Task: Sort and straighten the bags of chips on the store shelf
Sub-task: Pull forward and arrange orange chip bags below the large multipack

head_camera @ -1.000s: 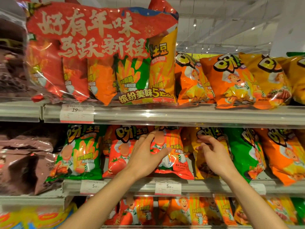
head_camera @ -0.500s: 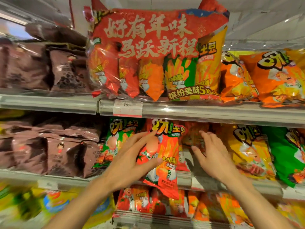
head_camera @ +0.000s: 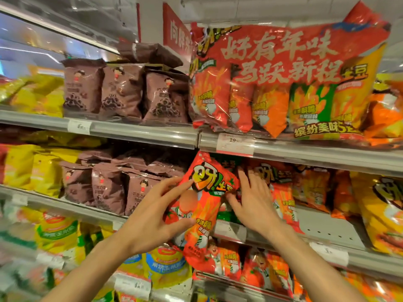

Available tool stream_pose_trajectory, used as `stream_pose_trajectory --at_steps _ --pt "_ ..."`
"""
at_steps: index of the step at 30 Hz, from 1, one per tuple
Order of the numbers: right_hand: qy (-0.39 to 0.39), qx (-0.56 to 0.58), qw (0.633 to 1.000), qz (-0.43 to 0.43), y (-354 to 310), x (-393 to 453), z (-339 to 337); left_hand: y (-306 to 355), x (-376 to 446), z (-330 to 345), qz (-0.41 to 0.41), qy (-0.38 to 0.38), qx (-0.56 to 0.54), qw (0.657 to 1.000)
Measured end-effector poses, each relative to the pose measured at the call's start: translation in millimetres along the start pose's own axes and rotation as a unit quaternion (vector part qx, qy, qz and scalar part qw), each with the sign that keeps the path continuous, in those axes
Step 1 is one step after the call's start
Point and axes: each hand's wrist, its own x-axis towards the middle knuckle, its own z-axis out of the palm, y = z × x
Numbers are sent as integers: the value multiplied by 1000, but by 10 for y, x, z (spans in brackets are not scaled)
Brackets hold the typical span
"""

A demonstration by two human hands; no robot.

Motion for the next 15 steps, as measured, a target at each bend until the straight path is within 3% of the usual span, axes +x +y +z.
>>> stream_pose_trajectory --at_steps 5,15 --pt "-39 44 998 2 -156 100 124 -259 -138 -185 -9 5 32 999" --pt "-64 94 988 108 -542 254 383 -590 -236 -233 -92 94 -9 991"
